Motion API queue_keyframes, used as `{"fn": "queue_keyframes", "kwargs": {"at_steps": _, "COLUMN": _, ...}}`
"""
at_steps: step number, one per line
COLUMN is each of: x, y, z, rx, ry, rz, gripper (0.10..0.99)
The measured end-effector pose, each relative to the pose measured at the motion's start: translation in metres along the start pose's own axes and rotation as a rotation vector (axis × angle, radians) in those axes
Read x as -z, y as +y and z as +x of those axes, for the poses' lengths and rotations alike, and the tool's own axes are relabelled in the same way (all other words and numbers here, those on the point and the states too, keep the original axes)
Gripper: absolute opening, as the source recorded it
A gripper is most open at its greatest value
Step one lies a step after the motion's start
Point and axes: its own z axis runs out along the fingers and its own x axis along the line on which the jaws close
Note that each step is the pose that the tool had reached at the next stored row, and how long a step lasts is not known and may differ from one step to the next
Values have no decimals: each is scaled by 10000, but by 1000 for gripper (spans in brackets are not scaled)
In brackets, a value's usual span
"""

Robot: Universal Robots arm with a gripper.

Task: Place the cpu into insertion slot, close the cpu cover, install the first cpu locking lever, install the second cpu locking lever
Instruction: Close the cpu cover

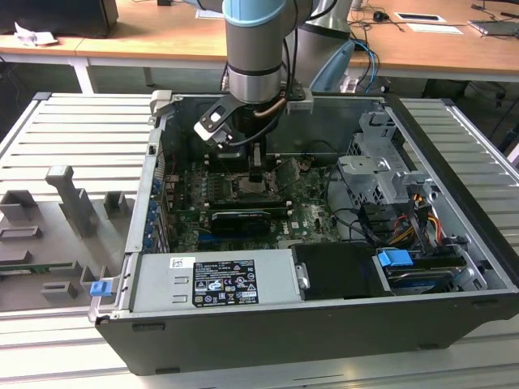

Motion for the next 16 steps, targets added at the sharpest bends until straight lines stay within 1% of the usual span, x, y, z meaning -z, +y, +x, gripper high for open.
{"fn": "queue_keyframes", "kwargs": {"at_steps": 10, "x": 99, "y": 7, "z": -1, "rx": -2, "ry": 0, "rz": 0, "gripper": 106}}
{"fn": "queue_keyframes", "kwargs": {"at_steps": 12, "x": 104, "y": 8, "z": 0, "rx": -3, "ry": 2, "rz": -2, "gripper": 106}}
{"fn": "queue_keyframes", "kwargs": {"at_steps": 13, "x": 104, "y": 18, "z": 0, "rx": -8, "ry": -1, "rz": 0, "gripper": 106}}
{"fn": "queue_keyframes", "kwargs": {"at_steps": 15, "x": 100, "y": 72, "z": 1, "rx": -12, "ry": 0, "rz": 1, "gripper": 106}}
{"fn": "queue_keyframes", "kwargs": {"at_steps": 16, "x": 104, "y": 76, "z": 1, "rx": -11, "ry": -3, "rz": 2, "gripper": 106}}
